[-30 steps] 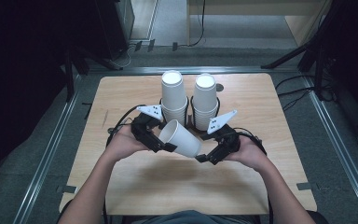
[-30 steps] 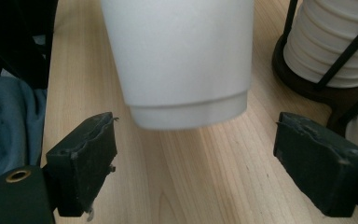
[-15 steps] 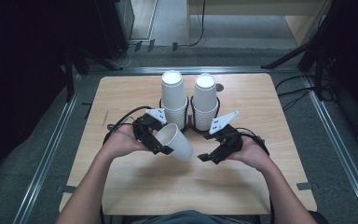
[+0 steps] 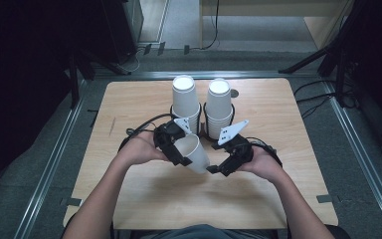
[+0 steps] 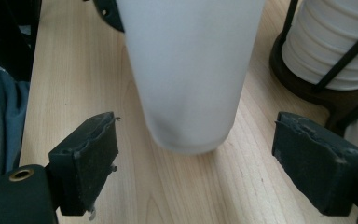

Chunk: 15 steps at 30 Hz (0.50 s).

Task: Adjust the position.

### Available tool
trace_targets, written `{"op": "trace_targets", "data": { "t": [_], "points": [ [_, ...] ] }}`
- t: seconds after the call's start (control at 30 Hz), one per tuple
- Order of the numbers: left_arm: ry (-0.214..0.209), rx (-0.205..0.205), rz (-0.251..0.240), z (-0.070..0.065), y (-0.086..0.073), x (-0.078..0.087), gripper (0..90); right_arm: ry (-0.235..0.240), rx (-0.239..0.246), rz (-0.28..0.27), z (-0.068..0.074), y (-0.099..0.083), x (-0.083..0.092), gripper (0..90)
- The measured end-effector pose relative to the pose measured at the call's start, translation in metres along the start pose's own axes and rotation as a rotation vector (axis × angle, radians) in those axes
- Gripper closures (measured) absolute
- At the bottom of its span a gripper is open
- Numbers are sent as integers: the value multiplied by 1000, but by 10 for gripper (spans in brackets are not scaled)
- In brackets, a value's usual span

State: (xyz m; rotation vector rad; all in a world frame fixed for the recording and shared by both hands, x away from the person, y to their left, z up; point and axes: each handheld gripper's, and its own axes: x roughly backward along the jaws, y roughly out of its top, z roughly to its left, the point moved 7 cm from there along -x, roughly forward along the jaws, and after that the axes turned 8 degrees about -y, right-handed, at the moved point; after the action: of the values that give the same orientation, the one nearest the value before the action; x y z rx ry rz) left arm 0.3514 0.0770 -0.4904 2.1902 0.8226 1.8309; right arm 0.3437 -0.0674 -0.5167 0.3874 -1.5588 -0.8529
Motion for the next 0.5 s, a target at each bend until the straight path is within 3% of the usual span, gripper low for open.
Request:
{"op": "trace_targets", "data": {
  "t": [0.37, 0.5],
  "points": [
    [15, -84, 26, -15, 17, -9, 125, 21, 26, 7, 8, 3, -13, 152],
    [20, -91, 29, -16, 19, -11, 119, 33, 26, 13, 9, 3, -16, 178]
  ]
}}
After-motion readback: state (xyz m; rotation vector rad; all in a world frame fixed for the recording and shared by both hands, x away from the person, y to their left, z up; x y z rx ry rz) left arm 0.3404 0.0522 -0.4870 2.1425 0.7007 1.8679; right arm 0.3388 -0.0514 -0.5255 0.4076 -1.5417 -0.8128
